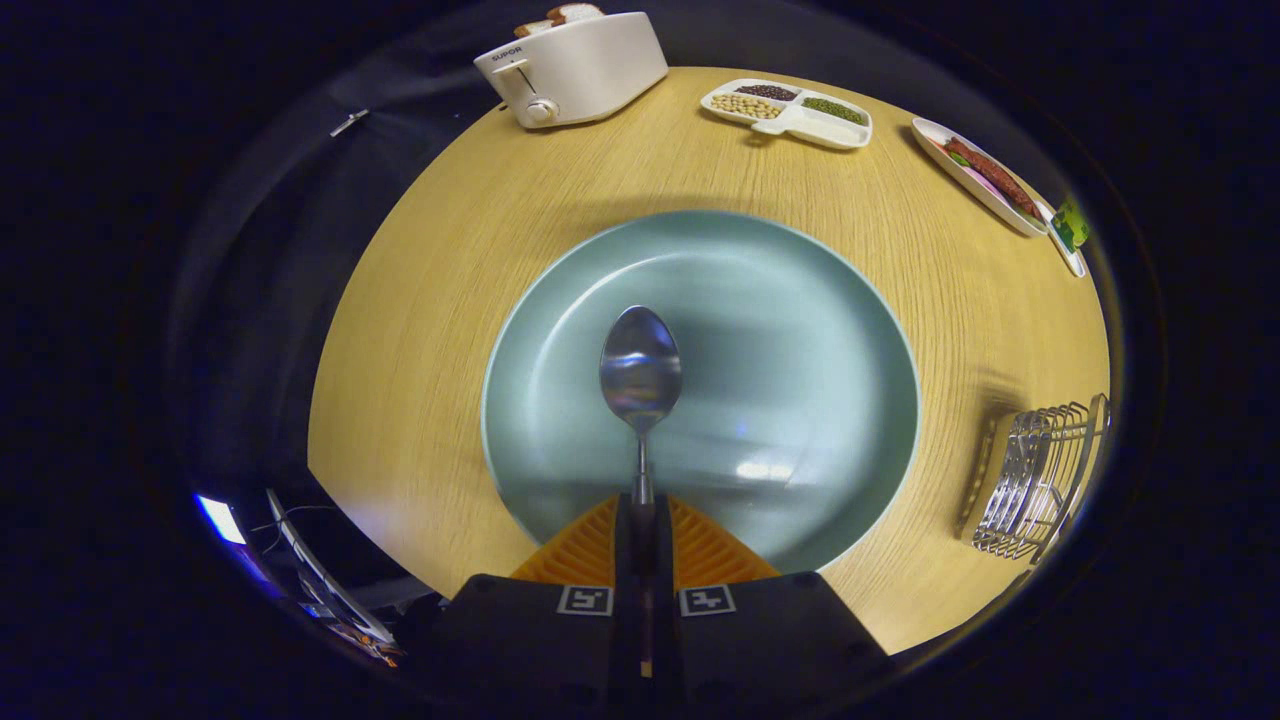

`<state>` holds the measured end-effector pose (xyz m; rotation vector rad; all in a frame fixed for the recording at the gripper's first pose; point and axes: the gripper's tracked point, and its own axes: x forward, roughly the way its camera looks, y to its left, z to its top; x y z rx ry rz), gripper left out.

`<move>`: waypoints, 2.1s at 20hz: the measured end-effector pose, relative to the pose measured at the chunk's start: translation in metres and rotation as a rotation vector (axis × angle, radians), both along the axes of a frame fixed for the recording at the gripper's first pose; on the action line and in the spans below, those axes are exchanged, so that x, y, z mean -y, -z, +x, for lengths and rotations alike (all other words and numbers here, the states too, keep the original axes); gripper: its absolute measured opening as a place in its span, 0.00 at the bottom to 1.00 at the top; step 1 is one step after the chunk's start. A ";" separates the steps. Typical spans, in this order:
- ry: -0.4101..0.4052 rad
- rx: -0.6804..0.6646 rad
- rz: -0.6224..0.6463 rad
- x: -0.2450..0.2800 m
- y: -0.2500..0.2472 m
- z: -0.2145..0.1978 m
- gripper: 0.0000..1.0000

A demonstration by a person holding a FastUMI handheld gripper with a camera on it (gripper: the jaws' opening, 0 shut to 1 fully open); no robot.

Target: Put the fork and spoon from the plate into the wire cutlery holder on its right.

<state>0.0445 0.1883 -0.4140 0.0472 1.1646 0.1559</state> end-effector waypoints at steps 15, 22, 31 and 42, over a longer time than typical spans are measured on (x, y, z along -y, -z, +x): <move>-0.012 0.080 0.086 0.076 -0.136 -0.035 0.09; 0.047 -0.001 0.005 0.179 -0.180 -0.070 0.09; -0.006 -0.256 -0.075 0.243 -0.156 -0.088 0.09; -0.034 -0.340 -0.070 0.243 -0.137 -0.066 0.10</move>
